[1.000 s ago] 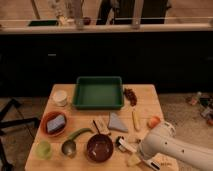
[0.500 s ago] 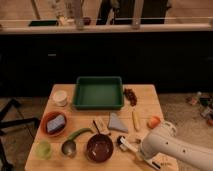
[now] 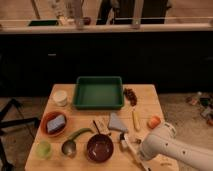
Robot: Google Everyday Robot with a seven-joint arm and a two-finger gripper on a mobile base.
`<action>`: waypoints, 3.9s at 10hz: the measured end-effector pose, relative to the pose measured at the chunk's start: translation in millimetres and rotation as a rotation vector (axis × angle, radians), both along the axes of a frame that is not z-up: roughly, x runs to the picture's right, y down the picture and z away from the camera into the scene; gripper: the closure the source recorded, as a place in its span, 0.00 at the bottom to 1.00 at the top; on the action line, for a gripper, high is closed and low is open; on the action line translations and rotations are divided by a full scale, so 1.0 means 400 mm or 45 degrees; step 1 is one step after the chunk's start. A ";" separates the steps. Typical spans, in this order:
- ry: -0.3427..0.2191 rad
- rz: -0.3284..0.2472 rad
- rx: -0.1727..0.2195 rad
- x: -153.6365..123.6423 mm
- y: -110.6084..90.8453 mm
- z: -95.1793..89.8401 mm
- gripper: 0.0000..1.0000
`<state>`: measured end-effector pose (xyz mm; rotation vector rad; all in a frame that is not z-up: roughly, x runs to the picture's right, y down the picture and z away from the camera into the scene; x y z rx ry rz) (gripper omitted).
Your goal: Place brush in purple bowl
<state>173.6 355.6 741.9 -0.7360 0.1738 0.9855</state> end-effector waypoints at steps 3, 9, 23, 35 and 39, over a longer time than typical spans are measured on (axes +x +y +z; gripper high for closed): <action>-0.049 -0.028 0.039 -0.010 -0.014 -0.012 1.00; -0.169 -0.106 0.147 -0.071 -0.063 -0.054 1.00; -0.186 -0.165 0.311 -0.183 -0.167 -0.044 1.00; -0.381 -0.252 0.466 -0.208 -0.253 -0.151 1.00; -0.575 -0.362 0.419 -0.314 -0.184 -0.213 1.00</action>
